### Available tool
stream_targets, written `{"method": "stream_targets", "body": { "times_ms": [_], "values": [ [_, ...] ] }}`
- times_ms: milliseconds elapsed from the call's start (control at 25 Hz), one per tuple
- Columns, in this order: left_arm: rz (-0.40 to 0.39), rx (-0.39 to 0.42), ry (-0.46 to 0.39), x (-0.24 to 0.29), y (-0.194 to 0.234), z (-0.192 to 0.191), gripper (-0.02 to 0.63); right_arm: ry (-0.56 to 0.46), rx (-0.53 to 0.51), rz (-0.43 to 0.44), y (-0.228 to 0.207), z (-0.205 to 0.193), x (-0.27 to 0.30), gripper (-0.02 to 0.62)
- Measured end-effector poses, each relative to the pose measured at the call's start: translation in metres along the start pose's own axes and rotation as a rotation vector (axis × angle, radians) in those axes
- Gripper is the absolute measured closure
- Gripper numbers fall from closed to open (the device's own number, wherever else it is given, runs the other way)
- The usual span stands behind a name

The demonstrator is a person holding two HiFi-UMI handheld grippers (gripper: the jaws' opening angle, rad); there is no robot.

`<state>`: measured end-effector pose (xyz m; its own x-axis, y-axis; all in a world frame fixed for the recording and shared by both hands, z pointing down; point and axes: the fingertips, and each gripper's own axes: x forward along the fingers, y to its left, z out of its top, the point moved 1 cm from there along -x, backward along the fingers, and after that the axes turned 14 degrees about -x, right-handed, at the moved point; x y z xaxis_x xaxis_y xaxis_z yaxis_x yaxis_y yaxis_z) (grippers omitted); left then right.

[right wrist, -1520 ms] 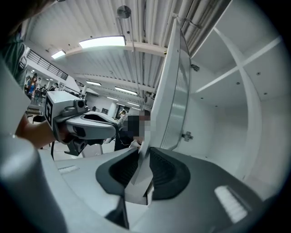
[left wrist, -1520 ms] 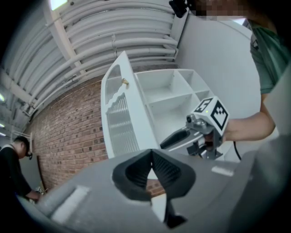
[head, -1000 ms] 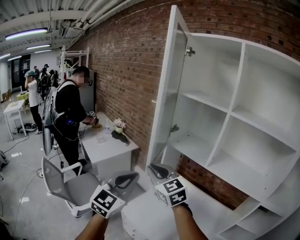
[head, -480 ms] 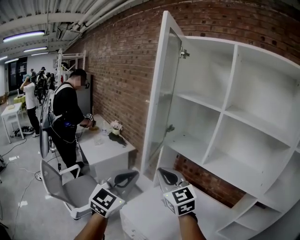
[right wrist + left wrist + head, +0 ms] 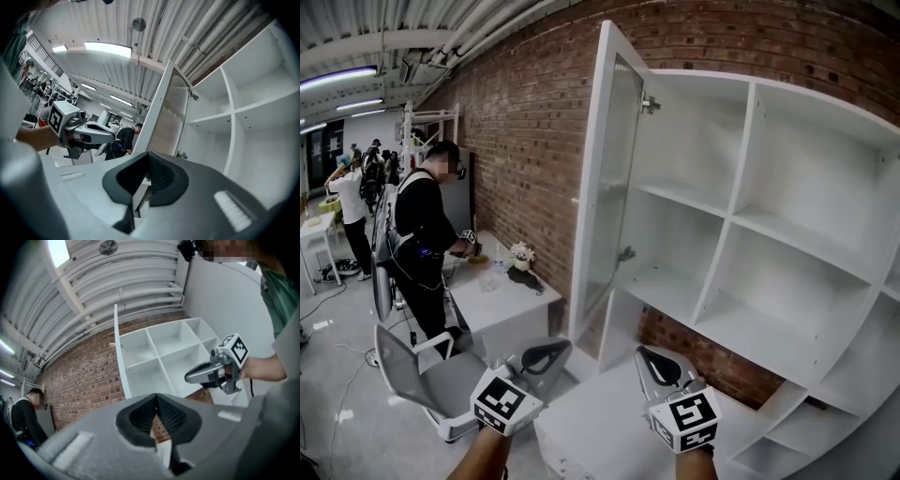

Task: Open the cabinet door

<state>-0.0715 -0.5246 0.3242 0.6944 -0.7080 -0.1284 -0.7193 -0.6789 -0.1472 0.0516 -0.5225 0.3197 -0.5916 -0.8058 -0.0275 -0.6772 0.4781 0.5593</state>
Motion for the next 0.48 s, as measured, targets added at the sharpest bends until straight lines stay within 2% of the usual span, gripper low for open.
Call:
{"method": "stream_targets", "body": {
  "times_ms": [480],
  "values": [
    [0.007,0.002,0.004,-0.004,-0.002,0.0,0.604,0.005,0.008,-0.014,-0.003,0.002,-0.013,0.592]
  ]
}}
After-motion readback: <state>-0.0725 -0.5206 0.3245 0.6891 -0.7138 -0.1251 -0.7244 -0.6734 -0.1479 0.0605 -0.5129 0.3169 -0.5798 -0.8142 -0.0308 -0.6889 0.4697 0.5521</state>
